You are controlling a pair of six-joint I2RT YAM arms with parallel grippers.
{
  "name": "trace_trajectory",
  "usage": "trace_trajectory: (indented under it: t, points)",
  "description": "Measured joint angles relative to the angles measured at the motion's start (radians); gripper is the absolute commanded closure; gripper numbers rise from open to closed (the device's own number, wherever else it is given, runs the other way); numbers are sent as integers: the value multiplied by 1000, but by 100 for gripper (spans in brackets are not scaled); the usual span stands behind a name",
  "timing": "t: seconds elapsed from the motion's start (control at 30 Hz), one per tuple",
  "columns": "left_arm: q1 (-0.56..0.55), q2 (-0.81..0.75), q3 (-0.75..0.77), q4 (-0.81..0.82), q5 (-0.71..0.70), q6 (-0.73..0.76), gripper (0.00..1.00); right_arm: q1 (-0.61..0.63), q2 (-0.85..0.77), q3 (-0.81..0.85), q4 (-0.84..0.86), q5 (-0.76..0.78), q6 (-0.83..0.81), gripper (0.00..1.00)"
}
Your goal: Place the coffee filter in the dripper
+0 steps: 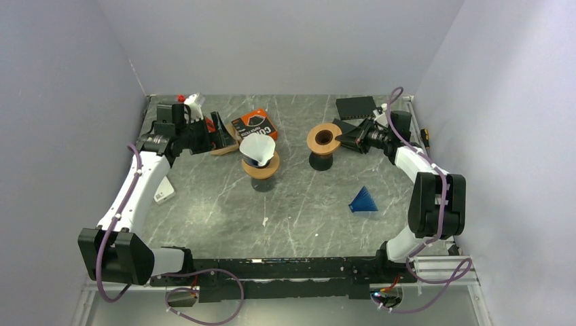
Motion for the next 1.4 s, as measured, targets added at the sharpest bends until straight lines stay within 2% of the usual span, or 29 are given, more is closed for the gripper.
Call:
trace_trajectory:
  t: [0.3,0.43,0.57,0.67,0.87,1.23,1.4]
  points:
    - [0,0,0,9,34,-2,4,-2,23,9,-15,5,-16,63]
    - [0,-1,0,9,33,0,4,-3,23,9,-47,31,-40,46]
    - [0,-4,0,9,34,2,3,-4,16,9,-83,63,-66,22]
    - [0,-8,0,9,34,2,2,-5,-11,9,-124,103,-99,14]
    - [0,-25,0,13,34,6,1,-5,-127,14,-220,219,-178,7]
    - [0,-32,0,33,33,31,0,48,-370,-26,-421,566,-298,7]
    - [0,-34,-24,60,34,31,1,56,-419,-82,-532,669,-304,8]
